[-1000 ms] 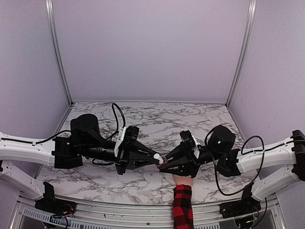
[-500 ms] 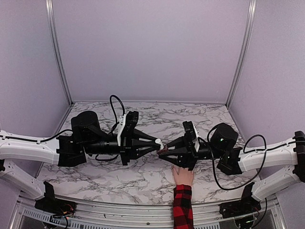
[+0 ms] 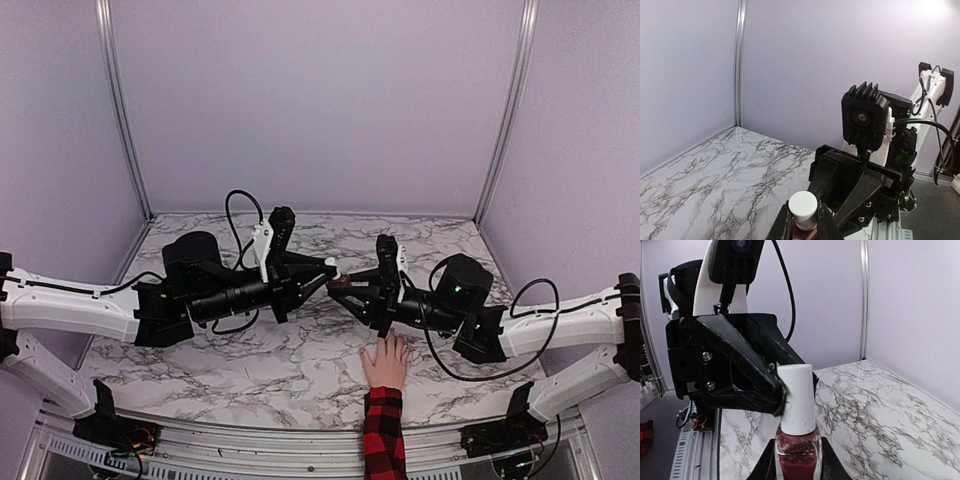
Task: Paint the nails
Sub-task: Unscrew the cap of the nail polish bottle.
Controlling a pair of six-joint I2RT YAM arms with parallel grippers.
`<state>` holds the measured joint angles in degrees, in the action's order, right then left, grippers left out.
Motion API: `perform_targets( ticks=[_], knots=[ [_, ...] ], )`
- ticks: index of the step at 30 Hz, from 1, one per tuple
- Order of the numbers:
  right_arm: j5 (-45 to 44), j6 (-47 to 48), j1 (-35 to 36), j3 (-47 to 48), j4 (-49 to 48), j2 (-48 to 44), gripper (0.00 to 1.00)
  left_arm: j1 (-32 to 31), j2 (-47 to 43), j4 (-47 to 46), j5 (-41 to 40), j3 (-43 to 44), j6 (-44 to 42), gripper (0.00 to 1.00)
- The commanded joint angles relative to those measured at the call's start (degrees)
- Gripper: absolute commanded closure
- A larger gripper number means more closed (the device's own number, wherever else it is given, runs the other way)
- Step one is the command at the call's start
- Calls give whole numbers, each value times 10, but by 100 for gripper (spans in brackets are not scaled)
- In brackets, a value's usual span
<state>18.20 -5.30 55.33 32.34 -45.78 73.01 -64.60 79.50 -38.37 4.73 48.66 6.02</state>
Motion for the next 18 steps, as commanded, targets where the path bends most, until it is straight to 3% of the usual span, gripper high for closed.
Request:
perform_targets(
  ticks=[1, 8, 12, 18],
  knots=[
    [-132, -2, -1, 36, 14, 27, 100, -4, 24, -12, -107, 23, 21, 100],
    [-208, -6, -2, 51, 2, 71, 100, -3, 53, -11, -191, 38, 65, 100],
    [-207, -5, -2, 56, 4, 73, 100, 0, 56, -11, -195, 36, 84, 100],
    [-133, 3, -9, 48, 1, 55, 100, 16, 31, -10, -112, 21, 63, 69]
  ],
)
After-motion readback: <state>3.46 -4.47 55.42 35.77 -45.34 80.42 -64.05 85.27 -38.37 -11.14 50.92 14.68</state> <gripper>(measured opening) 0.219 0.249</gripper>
